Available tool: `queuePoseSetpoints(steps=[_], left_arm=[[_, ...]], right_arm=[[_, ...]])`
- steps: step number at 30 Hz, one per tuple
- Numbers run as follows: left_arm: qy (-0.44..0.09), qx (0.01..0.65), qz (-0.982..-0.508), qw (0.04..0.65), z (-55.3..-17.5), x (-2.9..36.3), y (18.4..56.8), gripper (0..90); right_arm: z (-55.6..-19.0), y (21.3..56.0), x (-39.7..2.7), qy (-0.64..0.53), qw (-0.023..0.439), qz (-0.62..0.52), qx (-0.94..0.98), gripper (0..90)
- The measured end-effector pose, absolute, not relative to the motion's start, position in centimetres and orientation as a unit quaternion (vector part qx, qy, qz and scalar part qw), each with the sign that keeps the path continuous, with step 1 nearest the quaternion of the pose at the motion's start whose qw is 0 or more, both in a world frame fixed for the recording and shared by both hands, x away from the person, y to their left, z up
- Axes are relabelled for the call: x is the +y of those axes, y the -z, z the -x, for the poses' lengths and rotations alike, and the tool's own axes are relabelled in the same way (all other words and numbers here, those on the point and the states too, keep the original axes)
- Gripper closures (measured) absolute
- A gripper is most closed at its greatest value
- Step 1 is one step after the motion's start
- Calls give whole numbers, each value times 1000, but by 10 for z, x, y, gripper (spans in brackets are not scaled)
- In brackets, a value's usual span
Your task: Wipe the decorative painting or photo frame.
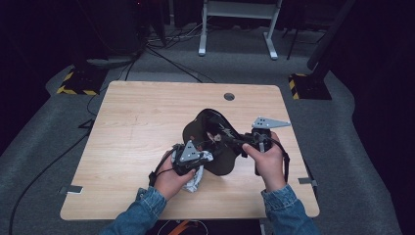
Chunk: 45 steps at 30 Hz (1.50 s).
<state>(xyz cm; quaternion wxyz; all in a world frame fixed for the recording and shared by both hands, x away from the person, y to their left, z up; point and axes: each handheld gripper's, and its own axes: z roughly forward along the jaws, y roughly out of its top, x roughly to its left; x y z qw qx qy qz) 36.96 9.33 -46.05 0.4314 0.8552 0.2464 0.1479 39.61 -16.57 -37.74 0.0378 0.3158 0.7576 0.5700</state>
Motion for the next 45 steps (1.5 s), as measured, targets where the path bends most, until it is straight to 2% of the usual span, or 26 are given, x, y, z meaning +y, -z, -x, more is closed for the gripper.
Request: queuePoseSetpoints(steps=[23, 45], left_arm=[[-177, 328, -829, 417, -396, 143, 469, 803], [-133, 262, -858, 421, -372, 95, 473, 793]], right_arm=[[-396, 378, -165, -567, 40, -315, 760, 786], [-397, 378, -165, -572, 37, -325, 752, 785]])
